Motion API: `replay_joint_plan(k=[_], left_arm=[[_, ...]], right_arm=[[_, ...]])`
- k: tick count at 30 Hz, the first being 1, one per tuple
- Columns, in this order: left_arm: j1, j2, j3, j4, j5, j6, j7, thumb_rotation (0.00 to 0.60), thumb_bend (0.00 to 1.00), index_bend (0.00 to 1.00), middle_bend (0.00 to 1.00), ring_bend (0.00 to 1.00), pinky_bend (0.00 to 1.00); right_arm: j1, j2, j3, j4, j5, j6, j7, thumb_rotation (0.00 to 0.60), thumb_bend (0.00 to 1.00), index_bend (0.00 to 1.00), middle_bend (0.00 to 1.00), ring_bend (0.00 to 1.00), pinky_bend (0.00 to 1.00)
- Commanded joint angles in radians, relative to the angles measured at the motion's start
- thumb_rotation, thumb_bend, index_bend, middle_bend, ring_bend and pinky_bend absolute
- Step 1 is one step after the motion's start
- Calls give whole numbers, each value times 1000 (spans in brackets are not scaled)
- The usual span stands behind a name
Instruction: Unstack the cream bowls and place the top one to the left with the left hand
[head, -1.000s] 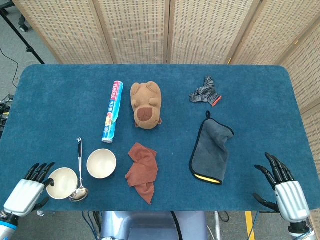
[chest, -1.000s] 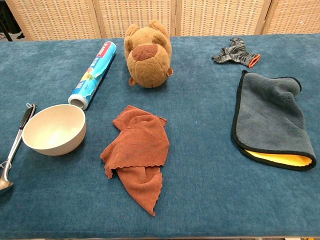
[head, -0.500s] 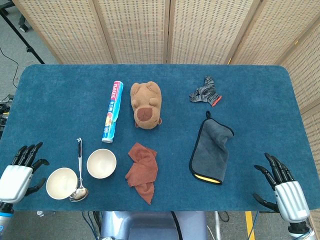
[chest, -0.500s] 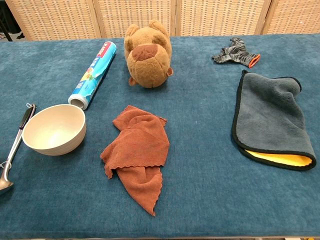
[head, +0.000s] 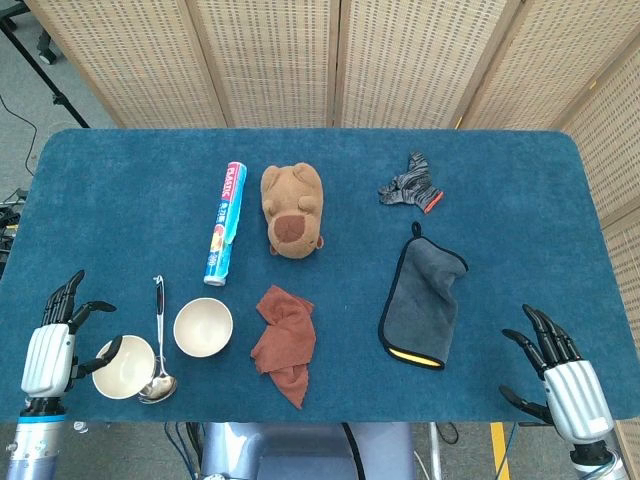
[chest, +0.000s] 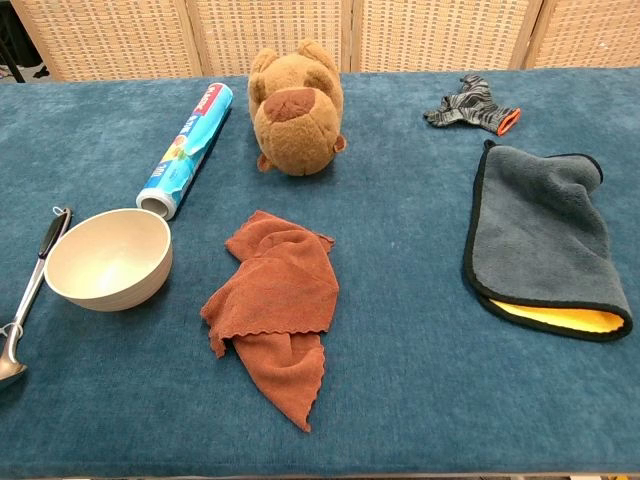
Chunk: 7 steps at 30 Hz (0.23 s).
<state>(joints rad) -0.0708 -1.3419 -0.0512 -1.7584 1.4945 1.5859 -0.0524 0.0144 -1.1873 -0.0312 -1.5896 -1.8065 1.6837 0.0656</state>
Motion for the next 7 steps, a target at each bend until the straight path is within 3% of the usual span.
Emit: replay_joint_plan(k=[1, 7], left_arm=[[30, -51, 4, 31, 4, 39, -41, 600, 285, 407, 0, 0, 40], [35, -57, 14, 59, 32, 45, -39, 600, 285, 407, 0, 0, 40]], right_arm=[[5, -5, 2, 1, 5, -11, -3, 600, 156, 217, 0, 0, 152], [19, -19, 2, 3, 9, -42, -28, 600, 156, 217, 0, 0, 152]])
